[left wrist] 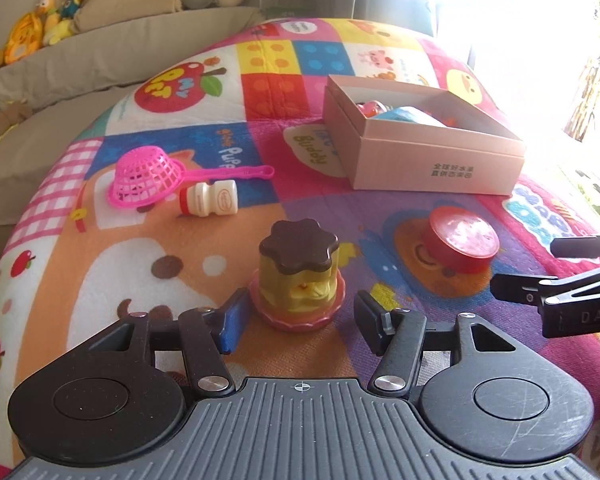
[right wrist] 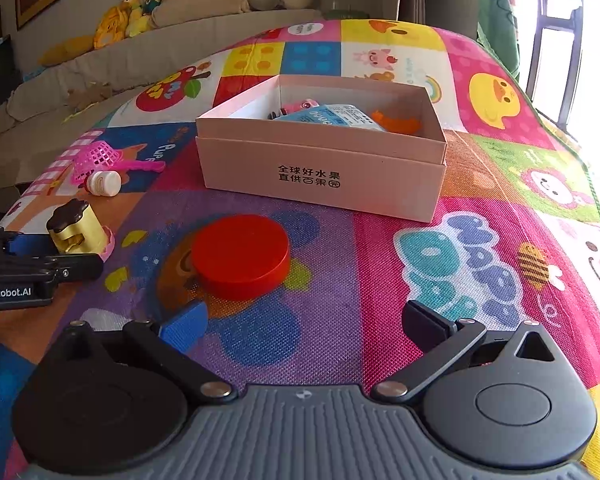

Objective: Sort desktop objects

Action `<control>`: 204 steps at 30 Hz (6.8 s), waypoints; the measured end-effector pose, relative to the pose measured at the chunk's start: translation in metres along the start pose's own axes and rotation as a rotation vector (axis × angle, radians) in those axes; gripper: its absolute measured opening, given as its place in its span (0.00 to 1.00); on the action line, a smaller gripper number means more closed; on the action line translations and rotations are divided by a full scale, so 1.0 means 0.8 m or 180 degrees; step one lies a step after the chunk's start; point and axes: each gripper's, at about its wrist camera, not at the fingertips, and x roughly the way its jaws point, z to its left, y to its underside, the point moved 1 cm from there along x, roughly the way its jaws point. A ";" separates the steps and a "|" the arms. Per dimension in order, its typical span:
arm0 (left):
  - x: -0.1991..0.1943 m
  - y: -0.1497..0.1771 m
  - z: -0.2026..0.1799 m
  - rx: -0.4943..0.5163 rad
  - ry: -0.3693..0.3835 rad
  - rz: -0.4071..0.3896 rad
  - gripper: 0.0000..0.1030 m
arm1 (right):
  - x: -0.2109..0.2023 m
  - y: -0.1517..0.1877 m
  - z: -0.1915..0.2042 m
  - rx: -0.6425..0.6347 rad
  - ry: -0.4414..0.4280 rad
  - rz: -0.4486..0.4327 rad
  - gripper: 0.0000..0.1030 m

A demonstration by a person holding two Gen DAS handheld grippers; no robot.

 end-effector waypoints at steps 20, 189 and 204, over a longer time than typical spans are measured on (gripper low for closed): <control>-0.003 -0.003 -0.004 0.0052 -0.0065 -0.0093 0.76 | 0.043 -0.042 0.034 -0.0235 -0.0202 0.0097 0.77; -0.018 0.007 -0.002 0.0034 -0.0339 -0.0139 1.00 | -0.041 0.003 -0.020 -0.0035 -0.0669 0.0451 0.63; -0.004 0.010 0.009 -0.0174 -0.0356 0.0103 1.00 | -0.028 0.007 -0.028 0.0413 -0.0428 0.0261 1.00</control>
